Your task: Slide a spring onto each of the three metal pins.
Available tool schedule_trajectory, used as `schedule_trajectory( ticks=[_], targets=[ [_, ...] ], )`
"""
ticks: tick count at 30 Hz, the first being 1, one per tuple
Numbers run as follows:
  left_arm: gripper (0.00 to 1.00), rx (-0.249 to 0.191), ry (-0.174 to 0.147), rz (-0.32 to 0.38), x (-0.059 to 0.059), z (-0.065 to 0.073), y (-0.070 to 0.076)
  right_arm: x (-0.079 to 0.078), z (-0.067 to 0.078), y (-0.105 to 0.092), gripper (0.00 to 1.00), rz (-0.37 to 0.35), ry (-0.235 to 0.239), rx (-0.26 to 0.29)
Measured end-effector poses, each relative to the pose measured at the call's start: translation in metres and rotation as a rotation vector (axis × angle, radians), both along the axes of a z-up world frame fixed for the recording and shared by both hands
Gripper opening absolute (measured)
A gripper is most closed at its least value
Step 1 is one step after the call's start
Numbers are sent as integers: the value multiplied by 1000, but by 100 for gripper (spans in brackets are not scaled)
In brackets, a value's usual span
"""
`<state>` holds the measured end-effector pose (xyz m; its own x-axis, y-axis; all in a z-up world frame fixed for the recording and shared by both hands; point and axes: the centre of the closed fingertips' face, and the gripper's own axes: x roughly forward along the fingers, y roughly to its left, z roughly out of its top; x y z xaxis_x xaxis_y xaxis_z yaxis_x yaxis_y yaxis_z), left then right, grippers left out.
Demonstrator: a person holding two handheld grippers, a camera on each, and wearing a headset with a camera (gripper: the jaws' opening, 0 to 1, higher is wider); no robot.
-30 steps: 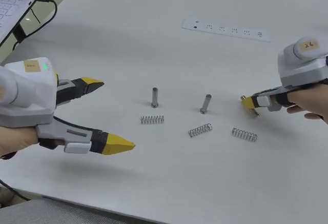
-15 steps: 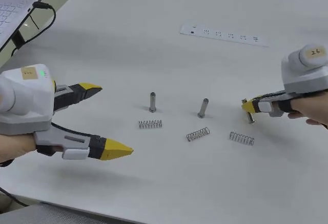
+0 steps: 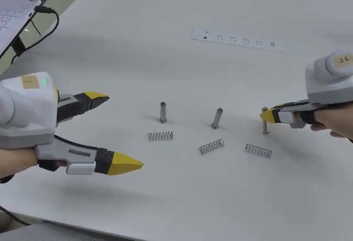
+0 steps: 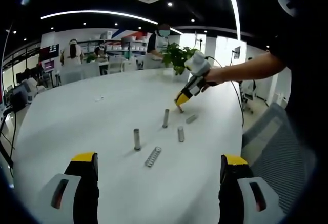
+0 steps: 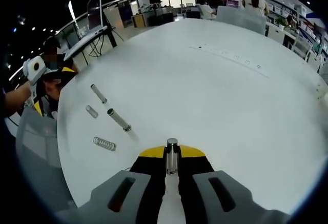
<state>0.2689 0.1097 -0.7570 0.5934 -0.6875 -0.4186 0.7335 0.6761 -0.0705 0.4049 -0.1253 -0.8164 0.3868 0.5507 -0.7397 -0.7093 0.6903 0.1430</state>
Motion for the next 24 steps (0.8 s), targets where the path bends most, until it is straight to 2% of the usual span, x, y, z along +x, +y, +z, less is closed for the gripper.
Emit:
schedule_trajectory(
  ticks=[8,24],
  targets=[
    [97,2,0,-2,-1,0,0,1,1,-2,5,2,-16,2],
    [97,4,-3,-3,-1,2,0,-9,3,-5,6,38,-67,-15]
  ],
)
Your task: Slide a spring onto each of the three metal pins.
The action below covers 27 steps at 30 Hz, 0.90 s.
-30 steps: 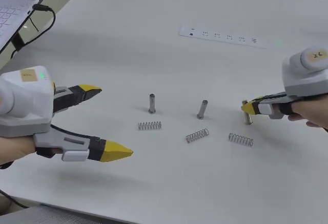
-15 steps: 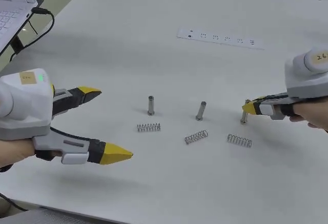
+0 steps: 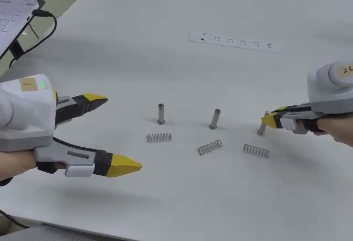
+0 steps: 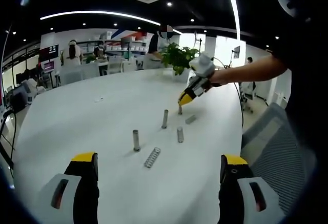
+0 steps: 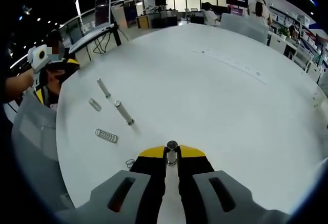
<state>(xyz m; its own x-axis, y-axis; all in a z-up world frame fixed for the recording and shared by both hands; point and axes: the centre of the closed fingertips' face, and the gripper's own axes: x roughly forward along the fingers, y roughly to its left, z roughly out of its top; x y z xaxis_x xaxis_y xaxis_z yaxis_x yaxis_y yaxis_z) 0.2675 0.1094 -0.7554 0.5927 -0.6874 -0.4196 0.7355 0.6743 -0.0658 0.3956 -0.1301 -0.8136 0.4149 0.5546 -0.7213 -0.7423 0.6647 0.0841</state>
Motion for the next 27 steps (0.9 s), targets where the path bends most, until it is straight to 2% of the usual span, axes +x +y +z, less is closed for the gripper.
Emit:
schedule_trajectory(
  ticks=[3,18,24,27],
  targets=[
    [97,1,0,-1,0,0,0,-2,1,-1,6,15,-18,-15],
    [97,0,3,-1,-3,0,-2,-10,1,-2,6,56,-42,-58],
    [97,0,0,1,-2,1,-1,-12,2,-1,6,67,-46,-55],
    [97,0,0,3,-2,1,0,-11,4,-1,10,63,-48,-49]
  ],
)
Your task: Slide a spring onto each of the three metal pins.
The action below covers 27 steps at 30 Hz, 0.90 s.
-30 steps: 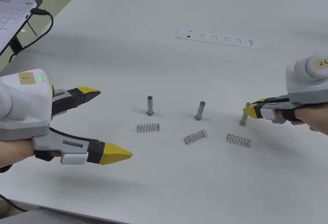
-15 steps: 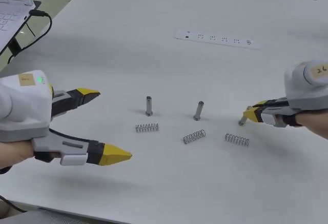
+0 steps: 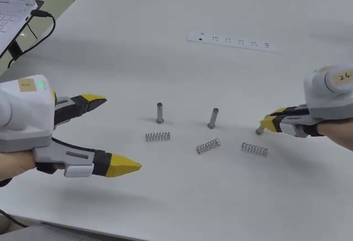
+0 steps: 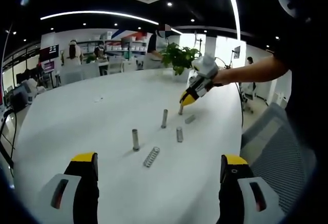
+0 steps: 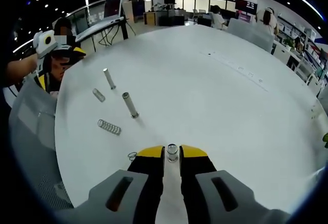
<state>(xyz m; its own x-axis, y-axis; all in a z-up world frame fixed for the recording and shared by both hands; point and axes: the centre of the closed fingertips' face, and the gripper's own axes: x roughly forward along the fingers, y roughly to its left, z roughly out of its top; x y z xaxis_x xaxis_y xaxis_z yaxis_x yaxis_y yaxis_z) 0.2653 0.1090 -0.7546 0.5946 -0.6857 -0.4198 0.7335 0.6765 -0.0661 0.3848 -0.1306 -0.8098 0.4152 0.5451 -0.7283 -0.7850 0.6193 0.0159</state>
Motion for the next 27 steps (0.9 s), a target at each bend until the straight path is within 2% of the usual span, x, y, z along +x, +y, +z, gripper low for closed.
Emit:
schedule_trajectory(
  ticks=[27],
  targets=[
    [97,2,4,-1,-2,-1,1,-6,1,-2,34,-10,3,18]
  ],
)
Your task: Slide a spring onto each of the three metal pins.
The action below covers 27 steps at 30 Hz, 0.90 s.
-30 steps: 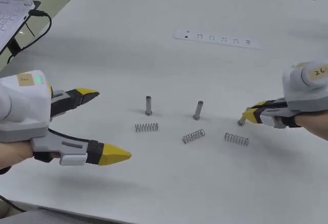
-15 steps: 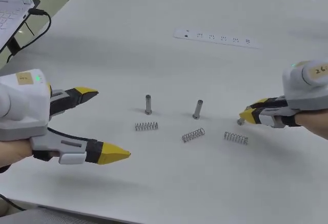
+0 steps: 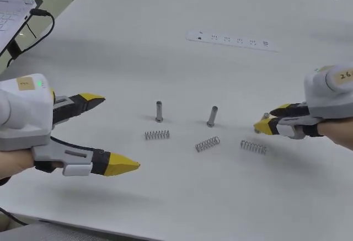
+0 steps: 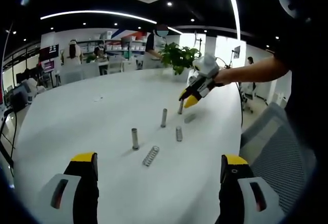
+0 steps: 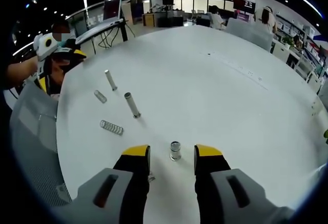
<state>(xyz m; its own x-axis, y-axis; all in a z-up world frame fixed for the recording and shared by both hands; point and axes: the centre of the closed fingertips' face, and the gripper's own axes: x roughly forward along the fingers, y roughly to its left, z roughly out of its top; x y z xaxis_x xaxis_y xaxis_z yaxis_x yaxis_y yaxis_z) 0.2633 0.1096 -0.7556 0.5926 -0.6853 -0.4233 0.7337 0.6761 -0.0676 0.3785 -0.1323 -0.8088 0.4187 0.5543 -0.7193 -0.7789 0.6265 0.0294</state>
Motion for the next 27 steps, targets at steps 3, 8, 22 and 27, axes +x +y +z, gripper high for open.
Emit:
schedule_trajectory(
  ticks=[3,8,22,27],
  targets=[
    [97,1,1,0,0,0,0,-1,1,0,37,-2,-3,3],
    [97,1,0,-2,0,0,-1,-2,3,-2,39,-3,-8,8],
    [97,8,2,-2,1,-2,0,-12,5,-11,40,17,-18,-4],
    [97,9,4,-1,1,-3,1,-19,6,-14,40,34,-20,-8]
  ],
)
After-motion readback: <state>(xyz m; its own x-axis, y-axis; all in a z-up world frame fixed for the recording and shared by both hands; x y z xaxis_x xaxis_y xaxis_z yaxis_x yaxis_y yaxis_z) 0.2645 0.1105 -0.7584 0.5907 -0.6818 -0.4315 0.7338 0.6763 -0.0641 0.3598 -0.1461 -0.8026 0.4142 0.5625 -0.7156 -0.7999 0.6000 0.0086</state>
